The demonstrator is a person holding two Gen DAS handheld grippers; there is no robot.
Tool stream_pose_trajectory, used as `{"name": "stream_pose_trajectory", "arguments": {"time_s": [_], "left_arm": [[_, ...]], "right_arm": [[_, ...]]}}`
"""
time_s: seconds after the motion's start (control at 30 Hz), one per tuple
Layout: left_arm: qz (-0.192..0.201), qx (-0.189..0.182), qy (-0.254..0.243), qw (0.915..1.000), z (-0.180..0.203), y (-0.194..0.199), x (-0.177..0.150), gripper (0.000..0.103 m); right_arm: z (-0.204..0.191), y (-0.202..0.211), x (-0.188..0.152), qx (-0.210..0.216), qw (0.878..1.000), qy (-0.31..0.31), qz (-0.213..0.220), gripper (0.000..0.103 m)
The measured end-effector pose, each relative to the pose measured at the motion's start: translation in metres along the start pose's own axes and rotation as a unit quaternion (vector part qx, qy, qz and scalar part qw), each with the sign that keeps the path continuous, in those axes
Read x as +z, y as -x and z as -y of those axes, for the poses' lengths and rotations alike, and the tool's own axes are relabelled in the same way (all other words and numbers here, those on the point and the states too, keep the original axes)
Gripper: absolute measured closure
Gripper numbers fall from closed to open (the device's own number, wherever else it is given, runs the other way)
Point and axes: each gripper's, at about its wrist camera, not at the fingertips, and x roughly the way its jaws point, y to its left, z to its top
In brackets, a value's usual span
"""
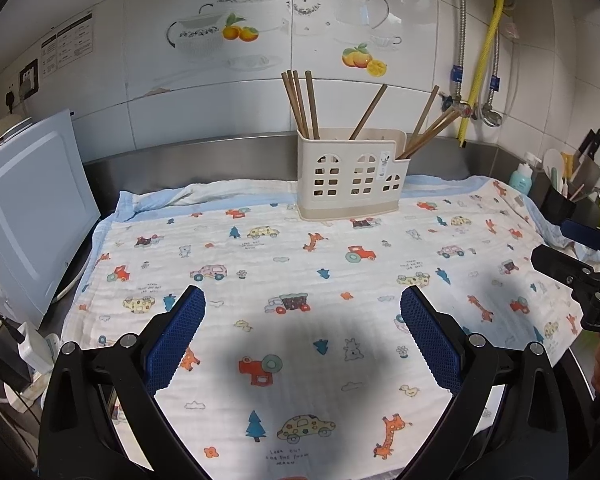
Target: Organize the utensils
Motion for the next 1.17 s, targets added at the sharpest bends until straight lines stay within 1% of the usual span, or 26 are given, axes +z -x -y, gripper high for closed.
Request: {"name": "stream_pose_trajectory", "arguments": {"time_s": [1.17], "left_arm": [[-0.004, -0.001, -0.002, 1.0000, 0.0074, -0.0040, -0.0016, 0.006]], "right_arm": [[0.0031, -0.0043, -0.0030, 0.008, 1.000, -0.002, -0.005, 0.009]]}}
